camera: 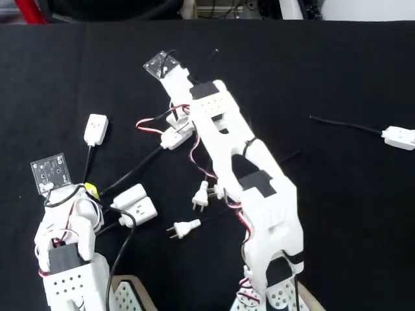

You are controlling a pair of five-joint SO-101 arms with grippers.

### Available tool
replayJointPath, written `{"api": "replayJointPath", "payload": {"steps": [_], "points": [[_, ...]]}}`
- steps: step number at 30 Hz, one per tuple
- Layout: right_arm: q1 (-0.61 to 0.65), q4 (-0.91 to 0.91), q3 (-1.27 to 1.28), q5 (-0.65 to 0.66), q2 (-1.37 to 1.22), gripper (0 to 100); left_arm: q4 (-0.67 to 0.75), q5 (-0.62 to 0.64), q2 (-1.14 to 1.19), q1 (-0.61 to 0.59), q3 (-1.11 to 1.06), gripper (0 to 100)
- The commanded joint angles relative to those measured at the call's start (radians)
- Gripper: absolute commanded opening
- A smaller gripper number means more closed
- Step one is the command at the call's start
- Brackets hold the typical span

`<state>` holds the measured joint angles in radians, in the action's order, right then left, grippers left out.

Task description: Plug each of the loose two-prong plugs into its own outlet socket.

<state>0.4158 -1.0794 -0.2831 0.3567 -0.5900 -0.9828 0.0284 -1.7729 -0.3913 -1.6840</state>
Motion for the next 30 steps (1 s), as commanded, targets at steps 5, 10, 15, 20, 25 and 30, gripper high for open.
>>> {"api": "replayJointPath", "payload": {"steps": [5, 10, 15, 20, 25, 30], "points": [[-0.018, -0.018, -0.031, 0.031, 0.004, 1.1, 0.020, 0.006, 0.000, 0.010, -0.018, 11], [-0.044, -0.044, -0.013, 0.133, 0.004, 1.1, 0.020, 0.006, 0.002, 0.010, -0.018, 11], [-0.089, -0.049, -0.001, 0.203, 0.008, 1.1, 0.020, 0.006, 0.002, 0.010, -0.018, 11], [-0.138, -0.049, 0.001, 0.250, 0.008, 1.1, 0.020, 0.006, 0.002, 0.010, -0.018, 11], [-0.187, -0.049, 0.001, 0.321, 0.008, 1.1, 0.020, 0.006, 0.002, 0.010, -0.018, 11], [-0.229, -0.025, 0.002, 0.331, 0.027, 1.1, 0.020, 0.006, 0.003, 0.008, -0.019, 11]]}}
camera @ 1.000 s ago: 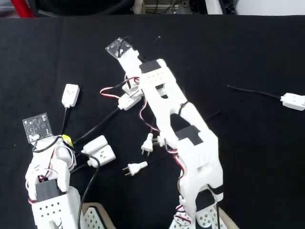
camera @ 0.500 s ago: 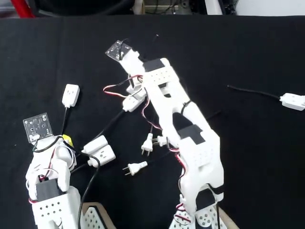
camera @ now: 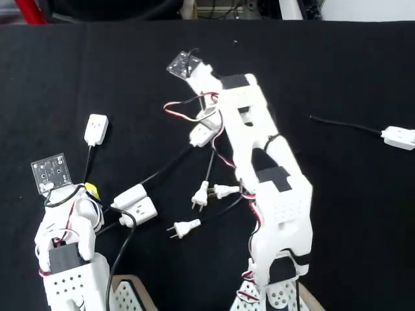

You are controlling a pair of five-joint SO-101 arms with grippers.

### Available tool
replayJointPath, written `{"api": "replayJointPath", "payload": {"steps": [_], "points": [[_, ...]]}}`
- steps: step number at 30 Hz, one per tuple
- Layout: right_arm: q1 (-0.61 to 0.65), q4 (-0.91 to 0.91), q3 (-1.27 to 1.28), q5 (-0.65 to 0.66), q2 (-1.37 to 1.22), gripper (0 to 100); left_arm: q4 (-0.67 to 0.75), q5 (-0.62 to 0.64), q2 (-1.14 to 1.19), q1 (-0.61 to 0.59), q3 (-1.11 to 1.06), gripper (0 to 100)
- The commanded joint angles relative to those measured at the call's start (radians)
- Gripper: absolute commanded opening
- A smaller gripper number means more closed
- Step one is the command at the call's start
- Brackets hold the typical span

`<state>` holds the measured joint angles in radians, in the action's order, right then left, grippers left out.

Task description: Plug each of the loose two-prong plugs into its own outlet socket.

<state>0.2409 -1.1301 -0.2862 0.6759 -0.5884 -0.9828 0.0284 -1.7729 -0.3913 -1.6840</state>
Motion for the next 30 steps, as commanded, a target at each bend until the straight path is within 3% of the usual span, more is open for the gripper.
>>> {"api": "replayJointPath", "payload": {"steps": [1, 11, 25, 30], "points": [[-0.064, 0.040, 0.005, 0.014, 0.025, 1.1, 0.020, 0.006, 0.003, 0.008, -0.019, 11], [-0.176, 0.110, 0.058, 0.080, 0.031, 1.1, 0.020, 0.006, 0.003, 0.008, -0.019, 11], [-0.483, 0.218, 0.076, 0.081, 0.024, 1.1, 0.020, 0.006, 0.006, 0.008, -0.019, 11], [-0.632, 0.338, 0.071, 0.086, -0.005, 1.1, 0.020, 0.006, 0.006, 0.008, -0.019, 11]]}}
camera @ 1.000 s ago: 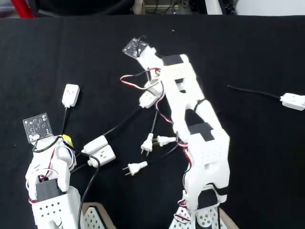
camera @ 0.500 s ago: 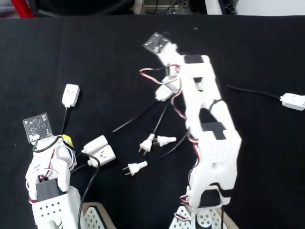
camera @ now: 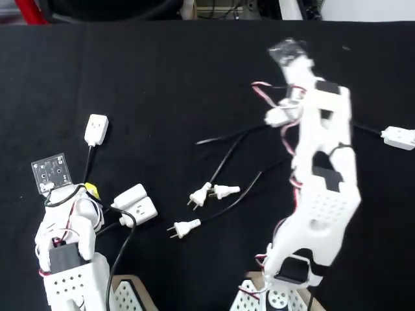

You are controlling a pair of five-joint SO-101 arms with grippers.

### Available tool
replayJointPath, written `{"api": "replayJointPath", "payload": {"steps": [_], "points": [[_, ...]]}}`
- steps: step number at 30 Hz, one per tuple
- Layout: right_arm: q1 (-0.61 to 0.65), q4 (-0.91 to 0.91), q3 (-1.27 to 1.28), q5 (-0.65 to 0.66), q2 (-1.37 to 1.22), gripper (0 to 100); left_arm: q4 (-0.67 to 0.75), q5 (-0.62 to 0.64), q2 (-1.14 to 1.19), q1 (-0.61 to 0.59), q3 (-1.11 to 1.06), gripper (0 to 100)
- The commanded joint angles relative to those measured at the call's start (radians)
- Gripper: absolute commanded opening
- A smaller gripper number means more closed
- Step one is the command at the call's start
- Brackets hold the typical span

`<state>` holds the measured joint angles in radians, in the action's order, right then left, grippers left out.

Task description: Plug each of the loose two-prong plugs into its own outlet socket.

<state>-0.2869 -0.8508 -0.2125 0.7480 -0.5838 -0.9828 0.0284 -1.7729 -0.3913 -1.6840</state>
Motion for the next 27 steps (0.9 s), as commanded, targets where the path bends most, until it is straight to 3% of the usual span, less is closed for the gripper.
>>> {"api": "replayJointPath", "payload": {"steps": [1, 14, 27], "points": [[-0.127, 0.064, -0.021, 0.023, -0.025, 1.1, 0.020, 0.006, 0.006, 0.008, -0.019, 11], [-0.405, 0.034, -0.607, 0.049, -0.417, 1.1, 0.020, 0.006, 0.008, 0.008, -0.019, 11], [-0.522, -0.167, -1.236, 0.051, -0.753, 1.5, 0.020, 0.006, 0.008, 0.008, -0.019, 11]]}}
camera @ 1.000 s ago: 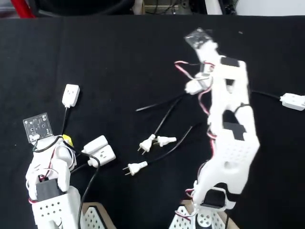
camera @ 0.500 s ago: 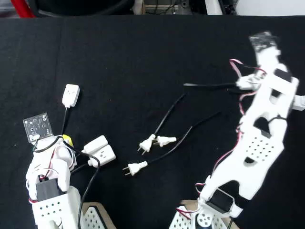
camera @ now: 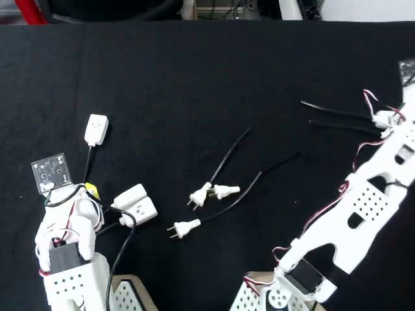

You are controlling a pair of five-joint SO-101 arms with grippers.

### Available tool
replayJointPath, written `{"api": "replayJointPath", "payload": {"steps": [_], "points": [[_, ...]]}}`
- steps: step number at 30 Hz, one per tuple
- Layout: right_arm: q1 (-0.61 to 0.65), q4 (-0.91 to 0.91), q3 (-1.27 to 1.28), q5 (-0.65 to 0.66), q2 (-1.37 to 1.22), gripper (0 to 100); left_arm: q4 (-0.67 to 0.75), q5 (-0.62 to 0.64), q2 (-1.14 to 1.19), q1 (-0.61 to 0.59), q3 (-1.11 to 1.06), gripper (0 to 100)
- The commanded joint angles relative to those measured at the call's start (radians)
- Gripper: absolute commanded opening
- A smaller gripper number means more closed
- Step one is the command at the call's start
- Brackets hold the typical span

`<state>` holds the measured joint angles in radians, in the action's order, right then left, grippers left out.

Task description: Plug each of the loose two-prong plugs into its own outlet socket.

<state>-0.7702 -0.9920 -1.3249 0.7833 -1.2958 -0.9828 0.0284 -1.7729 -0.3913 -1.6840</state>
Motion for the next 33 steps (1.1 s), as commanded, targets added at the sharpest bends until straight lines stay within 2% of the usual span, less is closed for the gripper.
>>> {"api": "replayJointPath", "payload": {"steps": [1, 4, 8, 11, 16, 22, 27, 33], "points": [[-0.037, -0.046, -0.156, 0.015, -0.058, 1.5, 0.020, 0.006, 0.008, 0.008, -0.019, 11], [-0.028, -0.135, -0.234, 0.015, -0.096, 2.5, 0.020, 0.006, 0.008, 0.008, -0.019, 11], [-0.012, -0.241, -0.311, 0.005, -0.128, 15.5, 0.020, 0.006, 0.008, 0.008, -0.019, 11], [-0.011, -0.308, -0.352, -0.080, -0.125, 22.4, 0.020, 0.006, 0.008, 0.008, -0.019, 11], [-0.005, -0.381, -0.348, -0.195, -0.024, 23.4, 0.020, 0.006, 0.008, 0.008, -0.019, 11], [0.078, -0.643, -0.348, -0.203, 0.156, 23.0, 0.018, 0.006, 0.009, 0.008, -0.019, 11], [0.176, -0.775, -0.346, -0.210, 0.257, 23.0, 0.018, 0.006, 0.009, 0.008, -0.019, 11], [0.284, -0.775, -0.344, -0.443, 0.318, 23.0, 0.018, 0.006, 0.009, 0.008, -0.019, 11]]}}
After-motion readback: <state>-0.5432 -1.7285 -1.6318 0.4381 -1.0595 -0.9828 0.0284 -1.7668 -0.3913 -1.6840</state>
